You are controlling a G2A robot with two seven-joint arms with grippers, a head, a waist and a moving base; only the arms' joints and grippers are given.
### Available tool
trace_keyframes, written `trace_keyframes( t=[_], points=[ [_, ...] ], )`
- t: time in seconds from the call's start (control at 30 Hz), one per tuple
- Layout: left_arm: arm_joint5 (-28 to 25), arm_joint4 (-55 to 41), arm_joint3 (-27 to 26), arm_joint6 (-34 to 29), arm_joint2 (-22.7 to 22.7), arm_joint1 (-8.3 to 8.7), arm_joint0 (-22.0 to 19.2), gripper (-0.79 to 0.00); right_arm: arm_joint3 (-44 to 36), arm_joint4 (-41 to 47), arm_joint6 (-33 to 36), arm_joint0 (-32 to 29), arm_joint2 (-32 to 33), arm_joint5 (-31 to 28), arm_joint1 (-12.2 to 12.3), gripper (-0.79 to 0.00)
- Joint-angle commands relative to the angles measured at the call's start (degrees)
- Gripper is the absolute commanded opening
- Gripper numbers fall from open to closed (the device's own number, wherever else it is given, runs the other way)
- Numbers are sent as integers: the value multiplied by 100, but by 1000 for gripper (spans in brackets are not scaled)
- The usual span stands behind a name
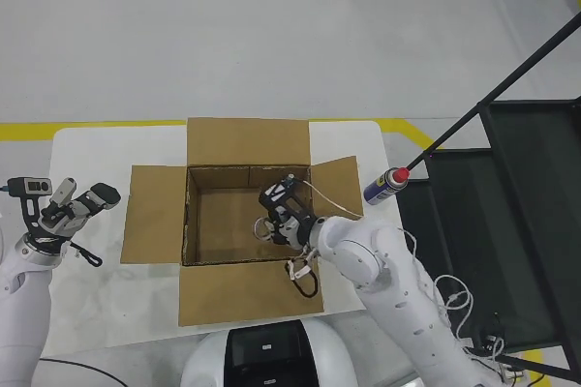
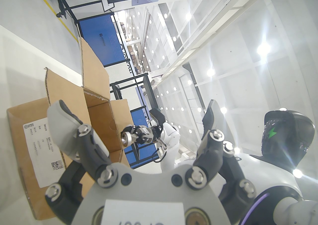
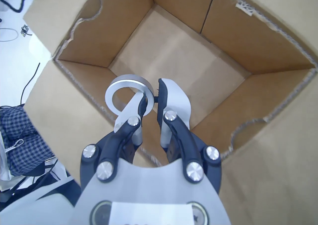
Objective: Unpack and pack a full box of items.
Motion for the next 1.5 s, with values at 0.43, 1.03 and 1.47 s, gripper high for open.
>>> trace_keyframes(
  t=[0.43, 1.03, 1.47],
  points=[
    [0, 0, 0, 0, 0, 0, 0, 0, -1205, 2397, -311, -2609, 3236, -1521, 368, -785],
    [0, 0, 0, 0, 0, 0, 0, 0, -1259, 2660, -379, -2781, 3466, -1645, 407, -785],
    [0, 0, 0, 0, 0, 0, 0, 0, -557, 3182, -814, -3685, 4868, -1975, 538, -785]
  ],
)
